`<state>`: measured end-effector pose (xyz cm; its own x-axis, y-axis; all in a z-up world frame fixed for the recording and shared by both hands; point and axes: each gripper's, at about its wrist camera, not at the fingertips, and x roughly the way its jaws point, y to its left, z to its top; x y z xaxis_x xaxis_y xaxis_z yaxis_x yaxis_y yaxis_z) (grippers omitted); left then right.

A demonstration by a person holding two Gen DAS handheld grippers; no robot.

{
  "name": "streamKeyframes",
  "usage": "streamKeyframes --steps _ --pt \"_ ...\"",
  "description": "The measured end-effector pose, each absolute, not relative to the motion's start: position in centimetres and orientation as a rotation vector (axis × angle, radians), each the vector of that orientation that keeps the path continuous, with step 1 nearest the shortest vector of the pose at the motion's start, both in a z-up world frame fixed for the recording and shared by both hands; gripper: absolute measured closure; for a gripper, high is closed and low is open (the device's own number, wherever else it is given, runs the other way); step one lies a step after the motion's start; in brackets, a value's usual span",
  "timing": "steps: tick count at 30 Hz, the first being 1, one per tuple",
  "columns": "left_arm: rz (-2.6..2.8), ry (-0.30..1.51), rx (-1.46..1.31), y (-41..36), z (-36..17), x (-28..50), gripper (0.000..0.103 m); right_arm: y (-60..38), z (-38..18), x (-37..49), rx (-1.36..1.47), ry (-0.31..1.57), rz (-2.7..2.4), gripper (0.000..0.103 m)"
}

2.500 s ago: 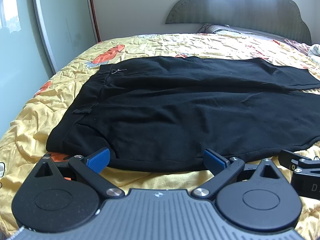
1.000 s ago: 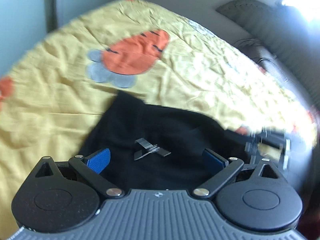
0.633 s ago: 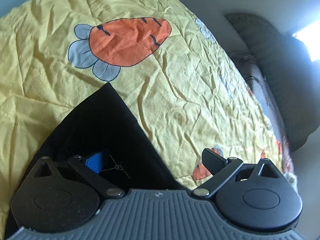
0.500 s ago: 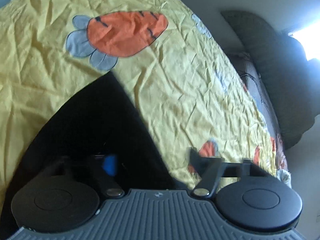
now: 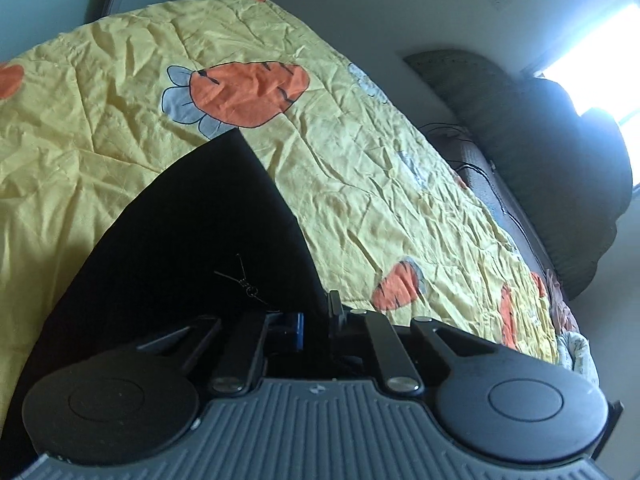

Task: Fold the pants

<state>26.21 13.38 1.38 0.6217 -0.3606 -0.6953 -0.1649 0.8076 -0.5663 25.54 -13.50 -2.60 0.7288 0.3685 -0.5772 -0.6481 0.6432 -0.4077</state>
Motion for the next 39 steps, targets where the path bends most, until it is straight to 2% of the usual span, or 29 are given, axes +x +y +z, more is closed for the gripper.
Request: streamKeyframes --steps 3,11,14,19,23,29,30,31,33,35,36,37,39 --pt "-0.156 0.899 -0.64 13.8 1.8 23.8 0.092 -14.7 -1.6 22.4 -0.662 0.45 0.567 0.098" --pt "-0.266 0.868 -0.479 15.2 3.6 12.7 0.092 -12.2 1.5 7.1 -0.752 0.4 0.615 0.098" --pt "-0.253 0.874 -0.428 15.9 2.3 9.5 0.092 -10.7 0.9 3.1 -0.729 0.429 0.636 0.098" --pt "-0.204 0.929 -0.422 16.7 -2.2 8.9 0.092 -9.9 -2.7 2.5 -0.685 0.471 0.543 0.098" --pt "-0.186 0.85 -0.365 16.9 -0.9 7.4 0.092 -9.0 -3.0 1.1 -0.661 0.448 0.501 0.098" --pt "-0.166 0.868 -0.352 16.7 -1.9 7.6 0.092 -9.6 -4.0 1.2 -0.57 0.477 0.492 0.098" --pt "-0.165 0.868 -0.344 16.7 -1.7 7.5 0.082 -9.7 -3.9 1.2 -0.567 0.477 0.491 0.098" --pt "-0.156 0.876 -0.329 16.5 -1.5 7.3 0.08 -10.0 -3.8 0.9 -0.567 0.48 0.488 0.097" --pt "-0.165 0.883 -0.32 16.9 -0.9 6.7 0.068 -9.8 -3.3 0.4 -0.59 0.502 0.479 0.093" --pt "-0.153 0.885 -0.269 17.1 -0.1 5.8 0.064 -9.9 -2.5 -0.3 -0.617 0.519 0.504 0.088" --pt "-0.14 0.888 -0.237 17.1 0.4 5.4 0.059 -10.7 -1.7 -0.7 -0.602 0.535 0.54 0.079" --pt "-0.118 0.886 -0.201 17.0 0.9 5.1 0.056 -11.7 -0.9 -0.9 -0.559 0.554 0.58 0.075" --pt "-0.061 0.879 -0.119 16.6 1.9 4.5 0.052 -14.3 1.0 -0.9 -0.422 0.566 0.634 0.072"
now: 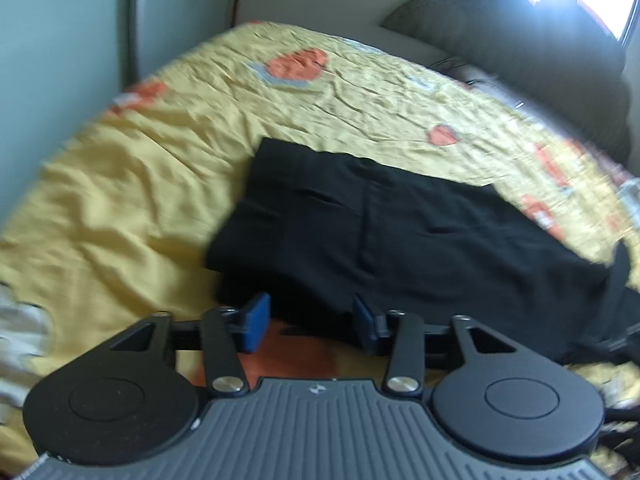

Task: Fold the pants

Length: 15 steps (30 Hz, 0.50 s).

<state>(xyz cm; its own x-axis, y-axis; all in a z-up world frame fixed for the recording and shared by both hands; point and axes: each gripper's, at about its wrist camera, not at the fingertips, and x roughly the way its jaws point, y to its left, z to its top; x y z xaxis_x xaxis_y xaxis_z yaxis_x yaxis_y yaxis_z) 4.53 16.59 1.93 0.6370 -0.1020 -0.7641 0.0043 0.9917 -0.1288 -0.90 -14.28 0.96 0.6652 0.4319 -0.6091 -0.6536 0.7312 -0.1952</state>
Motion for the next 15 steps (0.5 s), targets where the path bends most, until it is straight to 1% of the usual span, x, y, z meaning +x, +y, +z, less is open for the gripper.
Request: streamKeyframes --steps 2,4,6,7,8,10,11,12,13,14,15 --pt "-0.03 0.842 -0.068 15.8 3.1 4.1 0.052 -17.0 2.3 -0.3 -0.284 0.551 0.622 0.072" --pt "-0.053 0.81 -0.064 14.4 4.0 4.2 0.051 -19.4 2.1 1.1 -0.152 0.56 0.537 0.07" --pt "-0.134 0.793 -0.056 12.1 4.4 4.9 0.043 -20.7 0.3 2.8 -0.073 0.68 0.456 0.07" --pt "-0.175 0.797 -0.044 10.5 4.3 5.4 0.042 -21.3 -0.8 3.1 -0.05 0.745 0.451 0.07" --pt "-0.224 0.801 -0.022 8.8 4.0 5.8 0.042 -21.8 -1.3 2.8 -0.032 0.762 0.454 0.07" --pt "-0.327 0.804 0.05 5.0 3.3 6.3 0.042 -23.8 -0.4 1.1 0.057 0.695 0.434 0.07" --pt "-0.377 0.808 0.084 3.1 2.8 6.3 0.042 -25.4 0.1 0.6 0.131 0.657 0.392 0.068" --pt "-0.445 0.814 0.118 1.1 2.4 6.3 0.04 -27.6 0.5 0.2 0.227 0.615 0.32 0.059" --pt "-0.52 0.821 0.147 -0.9 1.8 6.2 0.038 -30.1 0.6 -0.1 0.314 0.585 0.248 0.052" --pt "-0.578 0.831 0.173 -2.7 1.1 6.1 0.036 -32.5 0.4 0.0 0.401 0.567 0.169 0.041" --pt "-0.625 0.835 0.203 -4.6 0.6 5.8 0.036 -35.1 -0.1 0.3 0.498 0.575 0.085 0.04"
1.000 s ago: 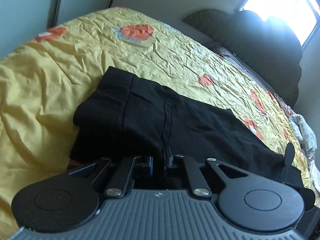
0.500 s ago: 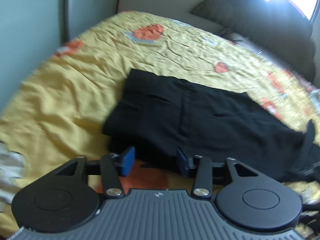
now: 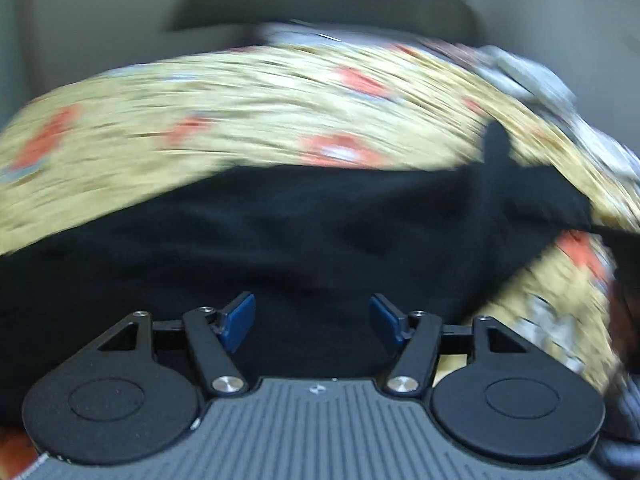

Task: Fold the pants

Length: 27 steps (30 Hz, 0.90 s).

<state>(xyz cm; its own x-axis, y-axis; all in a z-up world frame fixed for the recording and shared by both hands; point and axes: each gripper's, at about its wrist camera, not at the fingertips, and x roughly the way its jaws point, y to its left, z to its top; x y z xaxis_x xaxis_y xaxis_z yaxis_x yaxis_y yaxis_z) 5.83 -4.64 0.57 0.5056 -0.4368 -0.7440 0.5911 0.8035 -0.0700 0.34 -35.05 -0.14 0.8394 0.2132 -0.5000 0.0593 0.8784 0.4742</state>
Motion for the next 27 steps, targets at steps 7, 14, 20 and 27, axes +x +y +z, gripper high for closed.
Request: streamKeyframes --steps 7,14,20,27 --pt "-0.733 0.718 0.485 -14.6 -3.0 2.8 0.033 -44.8 -5.1 2.8 1.052 0.54 -0.002 0.043" --pt "-0.722 0.647 0.585 -19.3 -4.1 2.6 0.034 -46.9 -5.7 3.9 1.215 0.44 -0.026 0.044" --pt "-0.713 0.613 0.57 -21.0 -4.5 3.1 0.057 -47.0 -6.6 4.4 1.153 0.455 -0.076 0.095" --pt "-0.79 0.639 0.43 -20.4 -4.4 3.3 0.089 -47.8 -6.2 0.7 1.132 0.391 -0.096 0.1"
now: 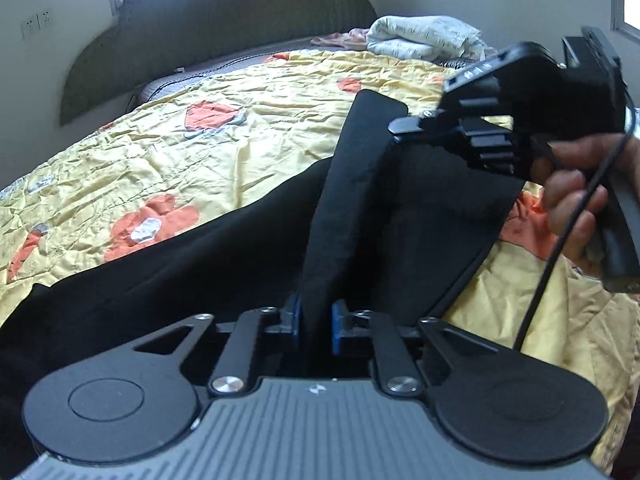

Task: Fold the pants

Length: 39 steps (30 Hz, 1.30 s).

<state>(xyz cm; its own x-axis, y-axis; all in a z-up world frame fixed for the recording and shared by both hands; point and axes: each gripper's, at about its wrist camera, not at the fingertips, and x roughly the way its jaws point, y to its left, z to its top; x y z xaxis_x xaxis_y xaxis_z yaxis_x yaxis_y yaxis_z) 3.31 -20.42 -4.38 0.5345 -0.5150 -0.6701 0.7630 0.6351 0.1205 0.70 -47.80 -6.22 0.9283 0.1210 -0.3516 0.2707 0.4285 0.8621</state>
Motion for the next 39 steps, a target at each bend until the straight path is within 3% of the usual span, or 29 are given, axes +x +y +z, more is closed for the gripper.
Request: streamKeyframes --steps 3,7,9,18,32,35,39 --pt "-0.768 0.625 0.416 -20.4 -4.6 3.4 0.089 -47.6 -6.1 1.1 1.067 0.455 -0.07 0.097" --pt "-0.752 0.655 0.381 -20.1 -4.6 4.3 0.089 -47.5 -6.8 2.6 1.08 0.504 -0.093 0.086" --pt "-0.755 0.671 0.334 -19.8 -4.3 4.9 0.089 -47.2 -6.8 3.3 1.083 0.514 -0.081 0.064" --pt "-0.754 0.767 0.154 -18.3 -4.1 7.6 0.089 -48.3 -6.5 5.0 1.117 0.417 -0.073 0.064" --pt "-0.772 0.747 0.2 -19.1 -4.5 7.0 0.09 -56.1 -9.6 8.7 1.296 0.283 -0.212 0.066" --pt "-0.767 0.739 0.208 -19.1 -4.5 6.7 0.09 -56.6 -9.6 9.0 1.285 0.317 -0.229 0.097" --pt "-0.751 0.715 0.226 -19.3 -4.1 6.4 0.092 -56.3 -7.6 8.8 1.226 0.33 -0.23 0.099"
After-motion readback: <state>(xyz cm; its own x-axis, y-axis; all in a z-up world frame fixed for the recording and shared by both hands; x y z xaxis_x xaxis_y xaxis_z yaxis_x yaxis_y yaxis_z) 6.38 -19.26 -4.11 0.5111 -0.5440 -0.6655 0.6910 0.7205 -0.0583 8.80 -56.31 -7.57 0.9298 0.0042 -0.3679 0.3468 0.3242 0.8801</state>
